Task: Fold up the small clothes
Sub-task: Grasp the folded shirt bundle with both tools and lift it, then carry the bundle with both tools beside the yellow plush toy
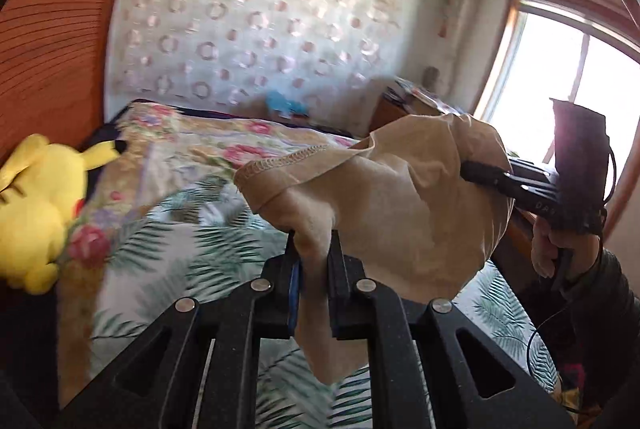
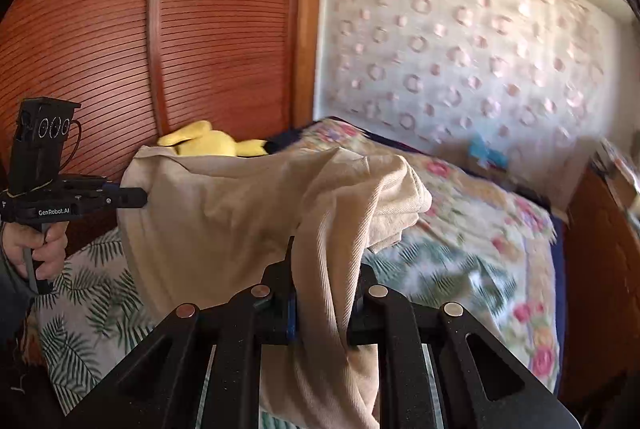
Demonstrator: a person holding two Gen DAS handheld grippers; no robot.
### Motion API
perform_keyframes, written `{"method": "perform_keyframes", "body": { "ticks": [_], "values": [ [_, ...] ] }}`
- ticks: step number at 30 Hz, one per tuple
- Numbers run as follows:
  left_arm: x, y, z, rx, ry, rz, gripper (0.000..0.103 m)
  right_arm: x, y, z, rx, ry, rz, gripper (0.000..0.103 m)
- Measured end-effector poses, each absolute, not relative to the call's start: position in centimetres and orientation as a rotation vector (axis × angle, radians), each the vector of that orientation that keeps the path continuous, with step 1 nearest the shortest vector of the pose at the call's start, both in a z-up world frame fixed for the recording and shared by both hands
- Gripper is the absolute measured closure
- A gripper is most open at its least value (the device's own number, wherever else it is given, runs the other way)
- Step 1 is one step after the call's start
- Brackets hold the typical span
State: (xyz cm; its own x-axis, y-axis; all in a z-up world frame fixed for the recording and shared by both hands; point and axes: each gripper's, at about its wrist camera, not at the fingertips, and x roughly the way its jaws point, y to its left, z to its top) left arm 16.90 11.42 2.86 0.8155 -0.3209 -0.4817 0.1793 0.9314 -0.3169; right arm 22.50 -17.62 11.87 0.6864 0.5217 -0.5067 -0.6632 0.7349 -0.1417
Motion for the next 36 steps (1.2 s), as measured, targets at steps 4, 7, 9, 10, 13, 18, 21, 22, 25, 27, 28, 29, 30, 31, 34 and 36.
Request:
{"method": "perform_keyframes", "body": {
  "ticks": [4, 7, 9, 10, 13, 18, 21, 22, 25, 27, 28, 29, 30, 31, 34, 36],
  "values": [
    [14.7, 16.1, 1.9, -0.32, 0.54, -0.164, 0.091, 25.0, -11.0, 12.1, -0.417, 0.448, 0.771, 0.087],
    [13.5, 18.4, 0.5, -0.358, 0.545, -0.092, 0.091, 27.0, -6.6, 12.3, -0.477, 0.447, 0.848, 0.087],
    [13.5, 19.5, -0.9, -0.381, 0.566, -0.045, 0.091, 29.1, -3.9, 11.7, -0.522, 0.46, 0.885, 0.087],
    [13.5, 20.2, -1.8, -0.393, 0.58, -0.019, 0.091, 30.0, -2.3, 11.3, -0.539, 0.47, 0.897, 0.087],
    [13.9, 21.5, -4.3, -0.413, 0.619, 0.05, 0.092, 32.9, 2.0, 9.7, -0.588, 0.506, 0.931, 0.087],
    [14.2, 23.0, -7.5, -0.443, 0.68, 0.104, 0.092, 37.6, 7.5, 6.6, -0.598, 0.562, 0.945, 0.087],
    [14.7, 22.9, -8.7, -0.427, 0.706, 0.129, 0.092, 40.3, 10.0, 5.0, -0.584, 0.603, 0.915, 0.085],
    [14.7, 23.4, -8.8, -0.426, 0.712, 0.133, 0.092, 40.8, 11.3, 5.0, -0.574, 0.608, 0.908, 0.083],
    [14.6, 23.6, -9.3, -0.423, 0.723, 0.143, 0.092, 41.5, 11.5, 5.2, -0.523, 0.607, 0.86, 0.062],
    [14.6, 23.7, -9.2, -0.413, 0.724, 0.152, 0.092, 40.1, 11.8, 5.4, -0.477, 0.593, 0.857, 0.057],
    [14.6, 23.7, -9.2, -0.409, 0.727, 0.156, 0.092, 39.7, 11.6, 5.3, -0.46, 0.59, 0.855, 0.057],
    [14.5, 23.8, -9.2, -0.408, 0.728, 0.158, 0.092, 39.3, 11.3, 5.2, -0.45, 0.589, 0.851, 0.057],
    [14.5, 23.8, -9.1, -0.405, 0.729, 0.161, 0.09, 38.7, 10.8, 5.0, -0.445, 0.589, 0.844, 0.057],
    [14.4, 23.7, -8.9, -0.393, 0.728, 0.165, 0.088, 37.7, 9.6, 4.7, -0.435, 0.584, 0.836, 0.057],
    [13.3, 23.1, -8.0, -0.358, 0.686, 0.147, 0.079, 35.5, 7.1, 4.5, -0.392, 0.581, 0.828, 0.057],
    [12.5, 22.5, -7.3, -0.327, 0.655, 0.138, 0.067, 34.2, 5.3, 4.2, -0.35, 0.584, 0.811, 0.057]
  ]
}}
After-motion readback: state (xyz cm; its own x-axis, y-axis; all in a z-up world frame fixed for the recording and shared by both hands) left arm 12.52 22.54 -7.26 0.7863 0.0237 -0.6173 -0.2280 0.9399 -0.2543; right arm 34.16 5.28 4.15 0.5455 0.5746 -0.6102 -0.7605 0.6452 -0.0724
